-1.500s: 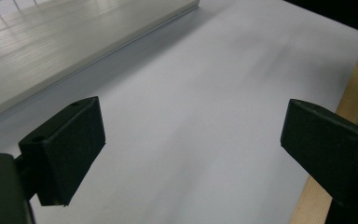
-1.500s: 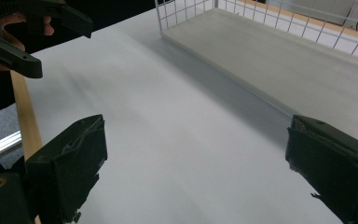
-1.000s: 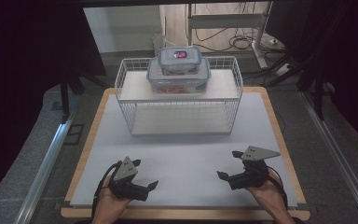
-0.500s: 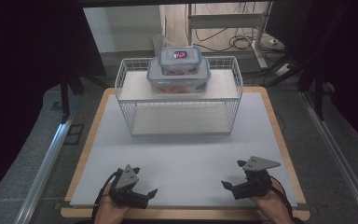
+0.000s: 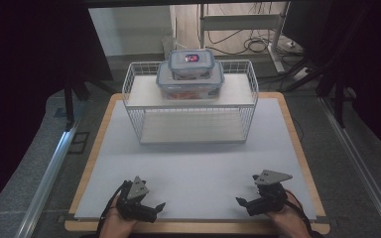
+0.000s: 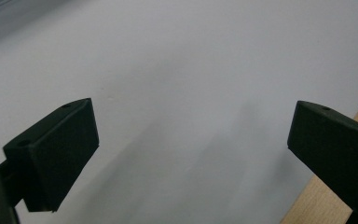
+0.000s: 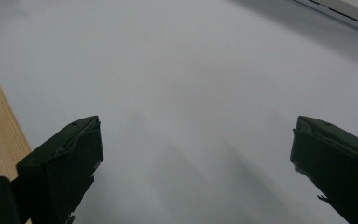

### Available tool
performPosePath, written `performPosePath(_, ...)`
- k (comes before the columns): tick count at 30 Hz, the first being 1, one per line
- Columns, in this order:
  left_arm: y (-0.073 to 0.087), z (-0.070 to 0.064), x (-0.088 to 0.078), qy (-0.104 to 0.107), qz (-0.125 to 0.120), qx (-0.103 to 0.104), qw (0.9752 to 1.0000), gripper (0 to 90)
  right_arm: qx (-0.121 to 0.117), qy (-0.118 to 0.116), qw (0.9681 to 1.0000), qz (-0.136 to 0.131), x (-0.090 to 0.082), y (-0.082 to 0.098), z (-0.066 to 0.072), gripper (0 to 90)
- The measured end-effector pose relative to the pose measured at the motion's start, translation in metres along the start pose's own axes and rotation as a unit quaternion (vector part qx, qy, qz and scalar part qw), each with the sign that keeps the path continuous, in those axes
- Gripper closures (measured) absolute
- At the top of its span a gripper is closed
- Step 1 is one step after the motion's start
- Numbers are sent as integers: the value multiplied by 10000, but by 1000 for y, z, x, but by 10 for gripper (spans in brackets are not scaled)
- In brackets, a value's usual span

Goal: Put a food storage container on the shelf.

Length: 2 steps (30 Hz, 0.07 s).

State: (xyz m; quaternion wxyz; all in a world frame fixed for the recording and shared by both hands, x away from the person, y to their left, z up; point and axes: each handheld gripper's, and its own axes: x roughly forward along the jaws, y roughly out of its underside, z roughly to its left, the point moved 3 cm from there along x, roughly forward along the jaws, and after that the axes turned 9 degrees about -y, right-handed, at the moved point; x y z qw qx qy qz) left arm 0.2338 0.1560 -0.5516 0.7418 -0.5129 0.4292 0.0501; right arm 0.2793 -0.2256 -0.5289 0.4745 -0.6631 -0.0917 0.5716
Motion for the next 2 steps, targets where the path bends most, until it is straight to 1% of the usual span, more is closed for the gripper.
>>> performPosePath(2, 0, 0, 0, 3, 10, -6, 10000, 17, -18, 17, 10000, -1, 0, 0, 0, 21)
